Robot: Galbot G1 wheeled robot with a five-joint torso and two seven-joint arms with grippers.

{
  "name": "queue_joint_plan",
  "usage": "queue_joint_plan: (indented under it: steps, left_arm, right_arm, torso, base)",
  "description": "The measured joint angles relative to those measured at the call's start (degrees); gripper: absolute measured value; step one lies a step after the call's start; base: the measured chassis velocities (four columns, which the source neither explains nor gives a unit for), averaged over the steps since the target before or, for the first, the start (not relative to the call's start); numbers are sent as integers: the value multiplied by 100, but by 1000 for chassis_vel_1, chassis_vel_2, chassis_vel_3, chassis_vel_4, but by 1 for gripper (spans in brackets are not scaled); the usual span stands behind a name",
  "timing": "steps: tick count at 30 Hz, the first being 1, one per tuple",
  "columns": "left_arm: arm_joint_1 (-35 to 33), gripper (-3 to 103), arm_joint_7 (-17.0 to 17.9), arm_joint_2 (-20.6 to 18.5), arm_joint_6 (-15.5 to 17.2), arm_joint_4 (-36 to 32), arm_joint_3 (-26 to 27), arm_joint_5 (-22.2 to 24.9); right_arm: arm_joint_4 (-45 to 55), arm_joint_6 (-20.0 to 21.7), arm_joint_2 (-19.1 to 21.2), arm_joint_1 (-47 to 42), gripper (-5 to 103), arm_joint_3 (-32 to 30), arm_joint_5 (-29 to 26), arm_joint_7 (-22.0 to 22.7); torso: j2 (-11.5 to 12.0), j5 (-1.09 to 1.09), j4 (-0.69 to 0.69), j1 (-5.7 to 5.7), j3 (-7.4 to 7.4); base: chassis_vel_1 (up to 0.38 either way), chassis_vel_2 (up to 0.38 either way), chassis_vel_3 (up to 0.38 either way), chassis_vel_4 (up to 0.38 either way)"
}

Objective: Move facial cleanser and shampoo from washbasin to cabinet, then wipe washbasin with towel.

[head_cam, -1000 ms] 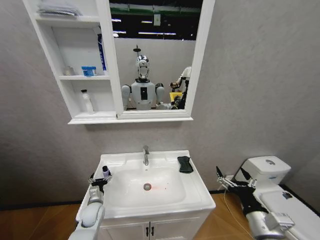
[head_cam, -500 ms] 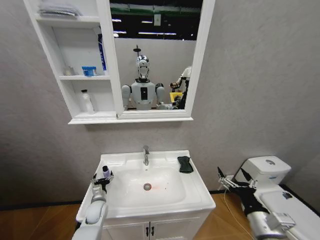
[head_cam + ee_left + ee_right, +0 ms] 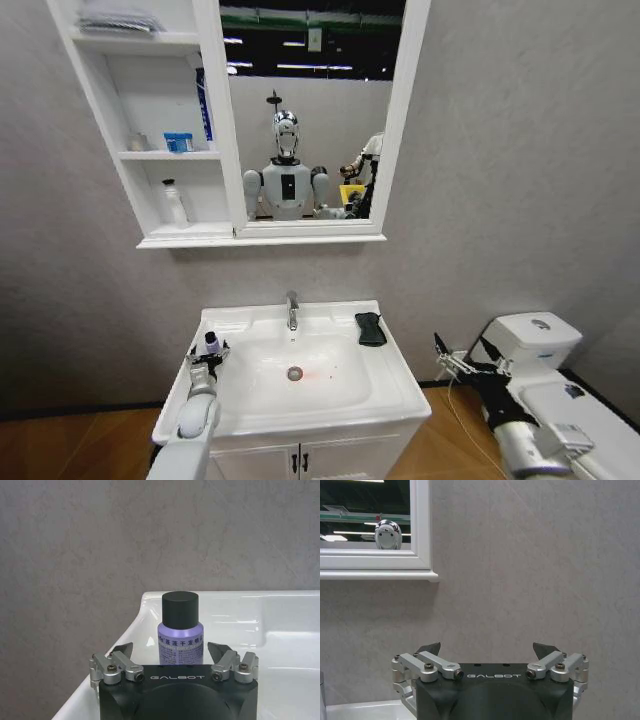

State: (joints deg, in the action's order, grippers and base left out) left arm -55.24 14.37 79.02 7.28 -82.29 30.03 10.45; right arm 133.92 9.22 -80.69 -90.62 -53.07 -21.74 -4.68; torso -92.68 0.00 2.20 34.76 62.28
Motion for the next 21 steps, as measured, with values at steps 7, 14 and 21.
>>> queue_joint_plan:
  steps: [7,14,21]
  left_arm:
    - [166,61,-34,31,14,193,-9,6]
    - [204,43,-106,28,57,135,-41,16]
    - [-240,43,301,-441,408,-932,41,237]
  right_arm:
    - [-106,-22,19,114,100,11,6,-49]
    - [-59,-6,56,130,100,1,-2,-79]
    - [-158,26,58,189,100,133,32,-70]
  torso:
    - [0,0,0,0,0]
    - [0,-2,1,0,0]
    - [0,-2,1,0,0]
  base:
    - [0,0,0,0]
    - [0,0,0,0]
    - [0,0,0,0]
